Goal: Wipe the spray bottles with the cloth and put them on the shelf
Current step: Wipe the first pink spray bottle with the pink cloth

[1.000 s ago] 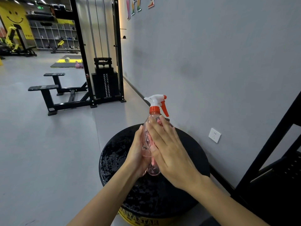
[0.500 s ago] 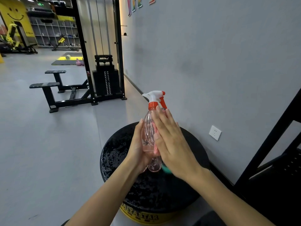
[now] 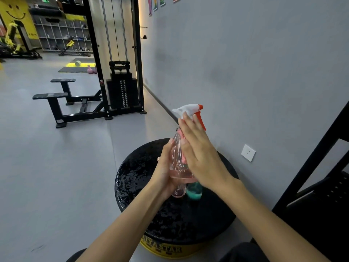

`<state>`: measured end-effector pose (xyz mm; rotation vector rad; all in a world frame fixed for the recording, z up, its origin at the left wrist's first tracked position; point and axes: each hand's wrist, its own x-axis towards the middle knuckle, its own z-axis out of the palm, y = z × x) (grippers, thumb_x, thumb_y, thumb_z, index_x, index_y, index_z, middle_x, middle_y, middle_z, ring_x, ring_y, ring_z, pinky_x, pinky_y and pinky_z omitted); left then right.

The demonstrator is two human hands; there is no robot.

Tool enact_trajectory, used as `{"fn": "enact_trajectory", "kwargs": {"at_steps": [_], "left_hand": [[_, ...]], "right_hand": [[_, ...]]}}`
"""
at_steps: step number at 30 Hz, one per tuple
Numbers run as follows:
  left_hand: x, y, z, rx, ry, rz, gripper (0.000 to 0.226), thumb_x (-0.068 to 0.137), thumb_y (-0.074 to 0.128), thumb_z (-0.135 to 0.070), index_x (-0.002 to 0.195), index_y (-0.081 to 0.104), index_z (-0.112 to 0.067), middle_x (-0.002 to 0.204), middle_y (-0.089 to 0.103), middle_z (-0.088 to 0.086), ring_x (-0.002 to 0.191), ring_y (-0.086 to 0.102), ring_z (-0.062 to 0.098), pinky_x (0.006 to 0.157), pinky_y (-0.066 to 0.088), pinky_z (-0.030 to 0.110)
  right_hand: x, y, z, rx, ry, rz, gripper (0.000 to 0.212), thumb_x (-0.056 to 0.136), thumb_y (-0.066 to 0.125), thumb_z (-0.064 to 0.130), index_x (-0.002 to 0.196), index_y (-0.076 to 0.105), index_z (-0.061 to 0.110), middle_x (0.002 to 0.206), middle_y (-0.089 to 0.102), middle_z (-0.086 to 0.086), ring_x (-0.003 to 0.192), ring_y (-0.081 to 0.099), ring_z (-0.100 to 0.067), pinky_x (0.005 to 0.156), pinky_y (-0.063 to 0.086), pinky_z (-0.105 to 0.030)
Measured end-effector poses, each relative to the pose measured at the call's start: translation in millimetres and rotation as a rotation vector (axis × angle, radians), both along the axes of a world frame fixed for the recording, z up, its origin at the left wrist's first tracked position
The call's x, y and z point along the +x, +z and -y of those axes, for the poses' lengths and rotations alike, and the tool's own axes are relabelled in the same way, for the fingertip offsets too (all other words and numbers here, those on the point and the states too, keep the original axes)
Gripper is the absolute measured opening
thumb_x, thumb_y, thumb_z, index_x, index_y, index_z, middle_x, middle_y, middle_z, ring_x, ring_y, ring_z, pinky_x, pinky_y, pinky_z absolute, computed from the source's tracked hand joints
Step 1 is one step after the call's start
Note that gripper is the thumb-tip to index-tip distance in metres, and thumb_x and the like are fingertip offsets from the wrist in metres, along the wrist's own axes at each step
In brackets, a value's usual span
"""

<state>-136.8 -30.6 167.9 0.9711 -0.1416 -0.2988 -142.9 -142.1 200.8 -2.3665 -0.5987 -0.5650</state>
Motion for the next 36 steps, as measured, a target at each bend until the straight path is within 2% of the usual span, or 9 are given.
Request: {"fn": "enact_trajectory", "kwargs": {"at_steps": [4, 7, 15, 20, 24, 26, 28, 32, 36], "left_hand": [[2.2, -2.4, -3.6, -0.073, 0.001, 0.006, 0.051, 0.098, 0.037, -0.051, 0.116, 0.069, -0.016, 0.107, 0.073, 0.012, 0.075, 0.072, 0.02, 0.05, 0.056, 0.025], [2.3, -3.8, -4.2, -0.108, -0.027, 0.024, 0.054, 0.1, 0.033, -0.048, 0.125, 0.062, -0.009, 0.119, 0.067, 0.015, 0.077, 0.072, 0.018, 0.05, 0.055, 0.022], [1.1, -9.3, -0.8, 0.015, -0.038, -0.033, 0.047, 0.096, 0.037, -0.054, 0.103, 0.074, -0.025, 0.096, 0.075, 0.006, 0.081, 0.072, 0.023, 0.061, 0.061, 0.046], [1.7, -7.3, 0.8, -0.025, 0.002, -0.039, 0.046, 0.098, 0.037, -0.049, 0.099, 0.073, -0.021, 0.081, 0.075, 0.001, 0.064, 0.071, 0.015, 0.047, 0.055, 0.03], [0.6, -5.3, 0.1, -0.094, 0.022, 0.003, 0.046, 0.099, 0.037, -0.043, 0.099, 0.077, -0.02, 0.106, 0.074, 0.007, 0.081, 0.074, 0.015, 0.057, 0.057, 0.022], [-2.3, -3.3, 0.7, -0.098, -0.008, 0.005, 0.048, 0.1, 0.035, -0.043, 0.109, 0.072, -0.015, 0.107, 0.073, 0.009, 0.073, 0.073, 0.014, 0.052, 0.055, 0.02], [-2.7, -6.3, 0.7, -0.058, -0.025, 0.005, 0.045, 0.1, 0.035, -0.045, 0.116, 0.068, -0.02, 0.104, 0.073, 0.005, 0.071, 0.072, 0.014, 0.05, 0.055, 0.025], [-2.2, -11.6, 1.5, 0.003, -0.034, -0.033, 0.047, 0.093, 0.041, -0.055, 0.114, 0.069, -0.024, 0.109, 0.073, 0.01, 0.088, 0.072, 0.026, 0.06, 0.059, 0.043], [-1.1, -9.9, 1.1, -0.027, 0.001, -0.03, 0.049, 0.09, 0.043, -0.056, 0.117, 0.069, -0.023, 0.111, 0.073, 0.009, 0.092, 0.072, 0.024, 0.062, 0.059, 0.041]], "right_hand": [[-22.1, -20.3, -2.4, -0.145, 0.005, 0.053, 0.052, 0.106, 0.026, 0.024, 0.155, 0.007, 0.025, 0.162, -0.005, 0.014, 0.147, -0.013, -0.004, 0.123, 0.004, -0.043], [-28.4, -29.2, -2.9, -0.189, -0.005, 0.087, 0.055, 0.105, 0.028, 0.021, 0.155, 0.006, 0.024, 0.162, -0.004, 0.012, 0.148, -0.012, -0.006, 0.122, 0.005, -0.044], [2.4, -1.1, 3.0, -0.051, -0.016, -0.021, 0.049, 0.105, 0.022, 0.031, 0.154, 0.018, 0.023, 0.162, 0.004, 0.014, 0.146, -0.01, 0.002, 0.123, 0.005, -0.033], [-13.7, -9.4, -2.3, -0.129, -0.006, 0.03, 0.051, 0.104, 0.022, 0.028, 0.154, 0.009, 0.026, 0.162, -0.004, 0.014, 0.146, -0.015, -0.001, 0.123, 0.003, -0.037], [-30.3, -24.2, -5.6, -0.259, -0.037, 0.083, 0.056, 0.104, 0.027, 0.022, 0.154, 0.002, 0.026, 0.161, -0.012, 0.013, 0.147, -0.017, -0.007, 0.122, 0.0, -0.041], [-29.3, -24.2, -4.7, -0.279, -0.045, 0.091, 0.056, 0.104, 0.026, 0.023, 0.154, 0.002, 0.025, 0.161, -0.012, 0.013, 0.147, -0.017, -0.006, 0.122, -0.001, -0.04], [-21.5, -17.8, -2.3, -0.251, -0.045, 0.074, 0.054, 0.104, 0.023, 0.025, 0.155, 0.007, 0.024, 0.162, -0.01, 0.012, 0.147, -0.017, -0.004, 0.121, -0.003, -0.036], [-1.7, 0.9, 3.5, -0.069, -0.038, -0.022, 0.055, 0.102, 0.019, 0.035, 0.155, 0.01, 0.023, 0.162, -0.005, 0.013, 0.145, -0.015, 0.004, 0.12, -0.003, -0.024], [-9.1, -2.1, -0.2, -0.102, -0.021, 0.012, 0.056, 0.103, 0.02, 0.034, 0.155, 0.004, 0.02, 0.162, -0.009, 0.009, 0.146, -0.015, 0.001, 0.121, -0.002, -0.025]]}}
